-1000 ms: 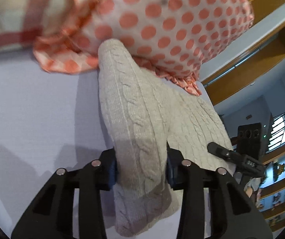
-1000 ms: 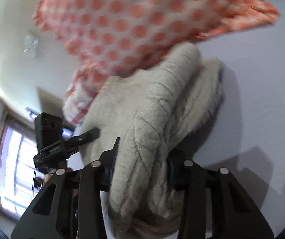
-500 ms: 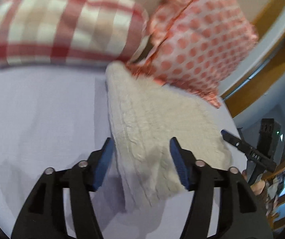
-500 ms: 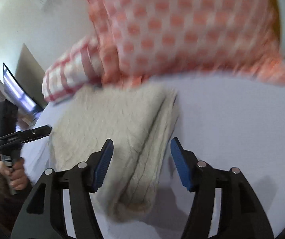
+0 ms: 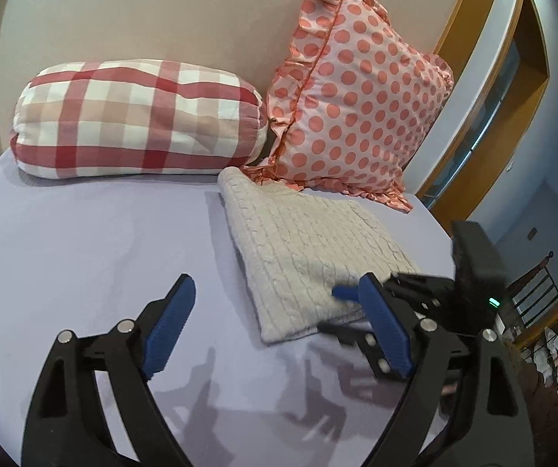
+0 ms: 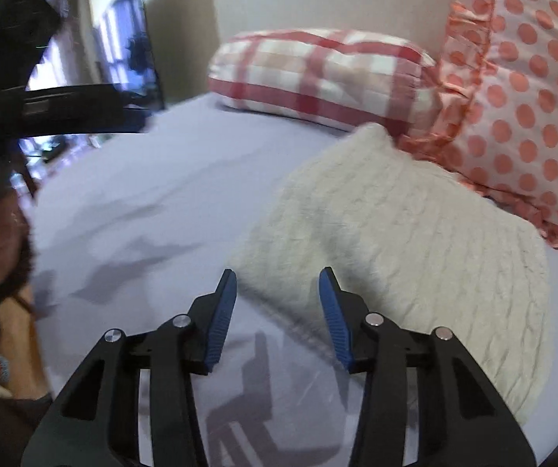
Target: Fold small clothes
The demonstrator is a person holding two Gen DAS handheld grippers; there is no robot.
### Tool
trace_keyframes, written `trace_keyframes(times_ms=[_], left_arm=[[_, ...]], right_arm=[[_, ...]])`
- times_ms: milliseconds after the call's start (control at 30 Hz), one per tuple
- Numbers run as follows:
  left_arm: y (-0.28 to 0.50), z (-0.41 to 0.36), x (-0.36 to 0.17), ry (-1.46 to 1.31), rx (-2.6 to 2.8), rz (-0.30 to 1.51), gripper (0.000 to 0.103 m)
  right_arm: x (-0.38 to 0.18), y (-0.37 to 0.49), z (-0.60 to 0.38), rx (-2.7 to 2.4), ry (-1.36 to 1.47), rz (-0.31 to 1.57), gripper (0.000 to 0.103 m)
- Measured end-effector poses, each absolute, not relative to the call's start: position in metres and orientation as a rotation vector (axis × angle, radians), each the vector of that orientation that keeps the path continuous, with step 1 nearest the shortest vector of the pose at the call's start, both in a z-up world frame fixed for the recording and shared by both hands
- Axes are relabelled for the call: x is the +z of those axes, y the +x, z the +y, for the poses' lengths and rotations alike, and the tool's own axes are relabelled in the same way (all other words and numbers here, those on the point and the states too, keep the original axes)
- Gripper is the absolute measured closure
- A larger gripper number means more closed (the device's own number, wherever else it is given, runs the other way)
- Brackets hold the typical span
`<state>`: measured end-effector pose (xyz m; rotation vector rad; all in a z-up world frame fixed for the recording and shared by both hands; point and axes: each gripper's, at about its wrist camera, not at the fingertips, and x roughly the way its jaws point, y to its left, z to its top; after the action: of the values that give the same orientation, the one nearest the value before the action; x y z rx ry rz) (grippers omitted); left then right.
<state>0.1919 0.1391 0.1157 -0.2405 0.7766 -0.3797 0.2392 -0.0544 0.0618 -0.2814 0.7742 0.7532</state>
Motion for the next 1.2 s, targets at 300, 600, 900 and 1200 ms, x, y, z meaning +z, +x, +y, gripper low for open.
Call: trace_keyframes(times_ms=[300, 600, 900, 1200], left_arm=[[0.191, 0.168, 0.104, -0.330, -0.394, 0.782, 0.017], [0.187, 0.148, 0.101, -0.355, -0.513, 0.787, 0.016], [0.215, 0.056, 0.075, -0.224, -0.649, 0.878, 0.013], [0.225, 0.034, 0.064, -0.193, -0.621, 0.893, 0.017]], right_arm=[[0.034, 0.237, -0.041, 0.703, -0.272, 0.885, 0.088], [0.055, 0.222, -0.071, 0.727, -0.113, 0.888, 0.085], [0.053, 0.246, -0.154, 0.429, -0.073, 0.879, 0.074], [0.073, 0.234, -0.179, 0.424, -0.008, 0.785, 0.070]])
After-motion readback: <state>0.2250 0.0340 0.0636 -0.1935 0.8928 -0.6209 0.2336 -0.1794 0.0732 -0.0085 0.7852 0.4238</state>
